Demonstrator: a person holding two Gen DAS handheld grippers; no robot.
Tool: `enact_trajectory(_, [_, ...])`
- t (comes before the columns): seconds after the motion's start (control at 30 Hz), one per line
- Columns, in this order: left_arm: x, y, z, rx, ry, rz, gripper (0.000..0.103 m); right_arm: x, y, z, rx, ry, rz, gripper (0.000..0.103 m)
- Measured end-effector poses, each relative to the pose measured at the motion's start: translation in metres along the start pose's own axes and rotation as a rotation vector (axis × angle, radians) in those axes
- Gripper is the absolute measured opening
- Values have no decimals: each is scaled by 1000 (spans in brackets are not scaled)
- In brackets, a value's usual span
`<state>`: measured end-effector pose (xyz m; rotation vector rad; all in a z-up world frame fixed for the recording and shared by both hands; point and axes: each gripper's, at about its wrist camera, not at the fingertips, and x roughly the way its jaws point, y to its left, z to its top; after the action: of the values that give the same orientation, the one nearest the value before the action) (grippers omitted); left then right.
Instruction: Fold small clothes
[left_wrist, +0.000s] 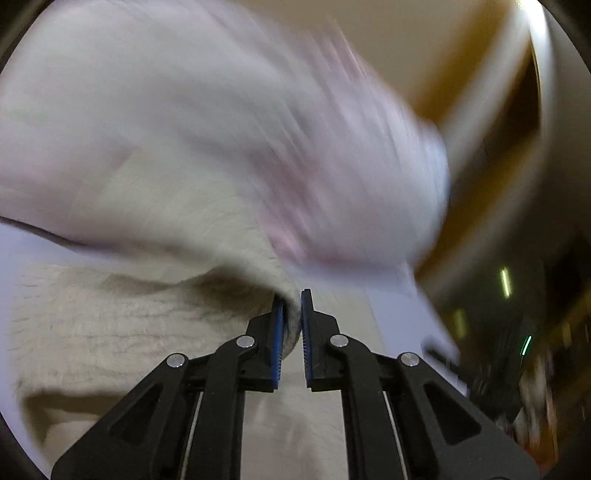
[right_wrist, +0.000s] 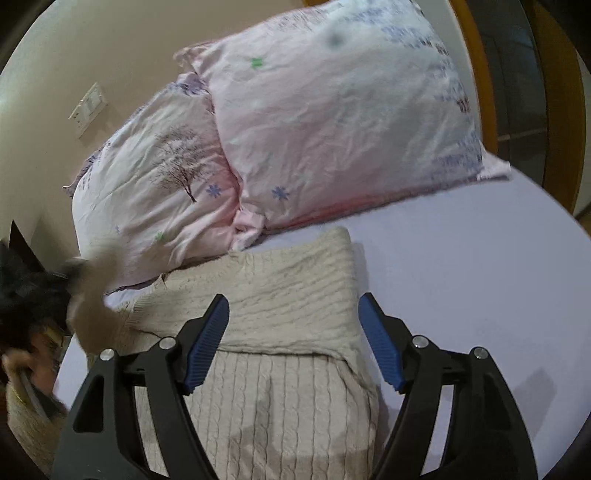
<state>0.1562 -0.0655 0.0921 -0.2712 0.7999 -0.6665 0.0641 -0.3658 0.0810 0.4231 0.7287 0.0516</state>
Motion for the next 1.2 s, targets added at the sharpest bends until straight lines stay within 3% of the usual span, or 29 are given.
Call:
enact_trajectory(0.03, [33, -17, -12, 33, 105, -21, 7, -3, -4, -2, 7, 13, -1, 72])
enact_trajectory(0.1, [43, -28, -30, 43, 149, -49, 7, -14, -12, -5, 7, 15, 13, 72])
enact_trajectory(0.2, [1, -25, -47, 85, 93, -39, 7, -45, -28, -15, -13, 7, 48, 77])
enact_trajectory(0.27, [-49, -6, -54, 92, 32, -23, 8, -64, -41, -27, -2, 28, 131, 78])
enact_trajectory(0.33, [-96, 12, -68, 86, -13, -7, 20, -82, -52, -47, 23, 65, 237, 78])
enact_trajectory(0.4, [-153, 34, -95, 52, -55, 49, 69, -98, -60, -70, 45, 105, 322, 78])
enact_trajectory(0.43, [-174, 50, -107, 22, -78, 86, 76, -106, -65, -87, 56, 137, 369, 78])
enact_trajectory(0.5, [-207, 71, -133, -44, -105, 115, 78, -116, -69, -111, 60, 180, 423, 78])
enact_trajectory(0.67, [-254, 119, -224, -225, -128, 85, 78, -106, -85, -172, 193, 339, 508, 78])
enact_trajectory(0.8, [-239, 141, -261, -312, -100, 21, 78, -75, -88, -201, 292, 416, 560, 70])
enact_trajectory(0.93, [-198, 140, -274, -312, -46, -47, 78, -50, -77, -212, 329, 434, 671, 46])
enact_trajectory(0.97, [-190, 137, -275, -309, -35, -57, 76, -46, -73, -213, 332, 441, 690, 32])
enact_trajectory(1.0, [-184, 135, -275, -307, -28, -72, 71, -43, -71, -215, 330, 445, 703, 20])
enact_trajectory(1.03, [-177, 132, -275, -307, -23, -92, 67, -41, -68, -216, 322, 444, 712, 14])
enact_trajectory(1.07, [-174, 130, -276, -310, -19, -105, 55, -43, -64, -216, 308, 434, 721, 9])
enact_trajectory(1.1, [-173, 130, -277, -318, -15, -116, 34, -47, -61, -212, 293, 414, 725, 8])
enact_trajectory(1.17, [-173, 128, -278, -347, -5, -151, 9, -62, -53, -197, 251, 343, 735, 7])
enact_trajectory(1.2, [-177, 124, -276, -347, -7, -152, 8, -71, -49, -184, 229, 297, 744, 7])
